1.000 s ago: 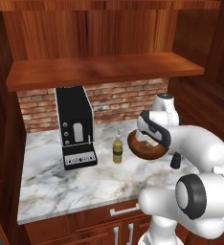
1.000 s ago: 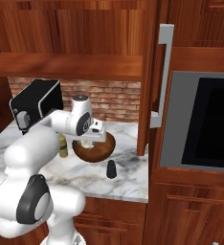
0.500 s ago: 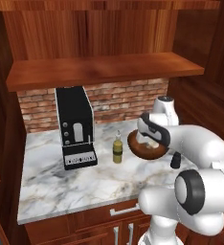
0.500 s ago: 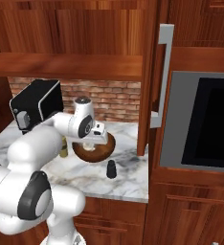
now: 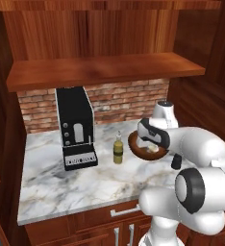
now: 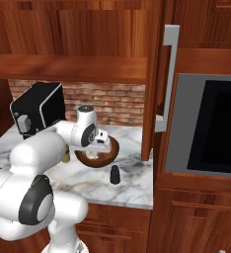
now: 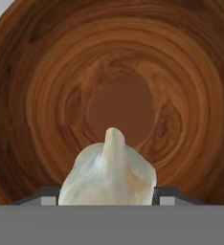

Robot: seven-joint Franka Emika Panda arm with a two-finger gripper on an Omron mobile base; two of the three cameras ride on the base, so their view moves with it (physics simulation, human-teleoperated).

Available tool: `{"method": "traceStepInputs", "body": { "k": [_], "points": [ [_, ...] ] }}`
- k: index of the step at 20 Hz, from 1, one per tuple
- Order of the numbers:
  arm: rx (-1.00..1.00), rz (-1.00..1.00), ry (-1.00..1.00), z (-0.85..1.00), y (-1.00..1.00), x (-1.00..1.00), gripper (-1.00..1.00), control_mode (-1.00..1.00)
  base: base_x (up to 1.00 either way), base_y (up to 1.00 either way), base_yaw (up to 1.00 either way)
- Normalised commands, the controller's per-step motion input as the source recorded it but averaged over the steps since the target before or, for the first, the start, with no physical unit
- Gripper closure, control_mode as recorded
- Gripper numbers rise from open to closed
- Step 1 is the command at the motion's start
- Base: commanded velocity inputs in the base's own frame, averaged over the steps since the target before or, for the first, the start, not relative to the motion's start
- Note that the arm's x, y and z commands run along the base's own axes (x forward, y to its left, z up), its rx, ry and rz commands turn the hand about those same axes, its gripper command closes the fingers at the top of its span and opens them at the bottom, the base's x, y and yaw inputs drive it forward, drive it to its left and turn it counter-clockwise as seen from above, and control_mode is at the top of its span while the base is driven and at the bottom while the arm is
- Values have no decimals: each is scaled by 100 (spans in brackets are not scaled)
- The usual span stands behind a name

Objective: Retrieve the bottle and the shaker from the cabinet and place them next to the mixing bowl on the counter. Then add garlic from the fridge to the mixing bowl.

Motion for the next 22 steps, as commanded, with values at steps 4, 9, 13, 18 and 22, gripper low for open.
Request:
{"method": "traceStepInputs", "body": {
  "k": [4,9,13,18,22],
  "points": [
    [0,0,1,-2,0,0,-100,-100,0,0,0],
    [0,0,0,0,0,0,-100,-100,0,0,0],
    [0,0,0,0,0,0,-100,-100,0,0,0],
    [0,0,0,6,0,-1,-100,-100,0,0,0],
    [0,0,-5,21,0,-21,-100,-100,0,0,0]
  ]
}}
